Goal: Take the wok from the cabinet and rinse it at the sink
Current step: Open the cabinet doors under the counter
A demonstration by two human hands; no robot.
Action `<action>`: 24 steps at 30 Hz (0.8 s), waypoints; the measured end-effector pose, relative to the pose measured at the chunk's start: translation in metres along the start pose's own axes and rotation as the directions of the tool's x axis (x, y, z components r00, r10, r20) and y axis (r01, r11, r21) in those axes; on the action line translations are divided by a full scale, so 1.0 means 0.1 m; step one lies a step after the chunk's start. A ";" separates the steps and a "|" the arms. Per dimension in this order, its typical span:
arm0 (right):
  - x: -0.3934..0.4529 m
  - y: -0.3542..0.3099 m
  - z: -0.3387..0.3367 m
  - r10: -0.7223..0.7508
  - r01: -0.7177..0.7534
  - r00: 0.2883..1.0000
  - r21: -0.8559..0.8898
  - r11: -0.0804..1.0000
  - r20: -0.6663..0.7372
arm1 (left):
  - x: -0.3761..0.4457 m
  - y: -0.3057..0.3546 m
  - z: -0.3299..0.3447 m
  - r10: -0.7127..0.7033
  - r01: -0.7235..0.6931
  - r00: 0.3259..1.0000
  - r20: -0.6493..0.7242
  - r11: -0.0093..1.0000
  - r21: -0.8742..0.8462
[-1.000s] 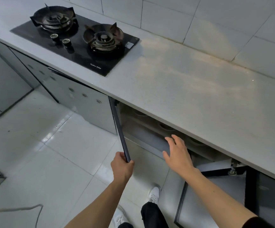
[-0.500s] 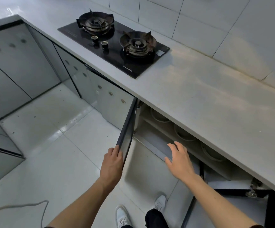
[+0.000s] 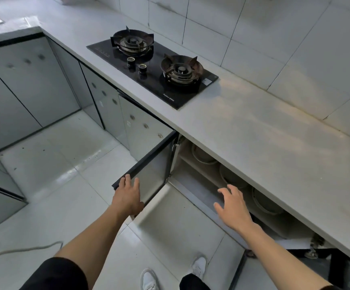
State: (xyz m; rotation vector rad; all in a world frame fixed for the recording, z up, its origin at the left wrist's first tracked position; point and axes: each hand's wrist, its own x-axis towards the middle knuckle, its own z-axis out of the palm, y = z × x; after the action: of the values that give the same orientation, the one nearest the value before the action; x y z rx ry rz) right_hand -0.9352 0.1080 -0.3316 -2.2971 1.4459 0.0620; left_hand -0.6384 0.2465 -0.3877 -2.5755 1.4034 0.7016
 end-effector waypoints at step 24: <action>-0.85 1.15 -0.24 0.266 -0.250 0.961 0.167 0.954 -0.082 | -0.25 1.25 -0.22 0.239 -0.239 0.971 -0.029 0.971 0.017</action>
State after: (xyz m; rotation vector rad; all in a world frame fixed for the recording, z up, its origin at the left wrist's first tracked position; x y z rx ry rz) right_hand -1.0784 0.1295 -0.3250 -2.0024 1.7328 -0.0915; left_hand -0.7447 0.1884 -0.3440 -2.4412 1.7419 0.6823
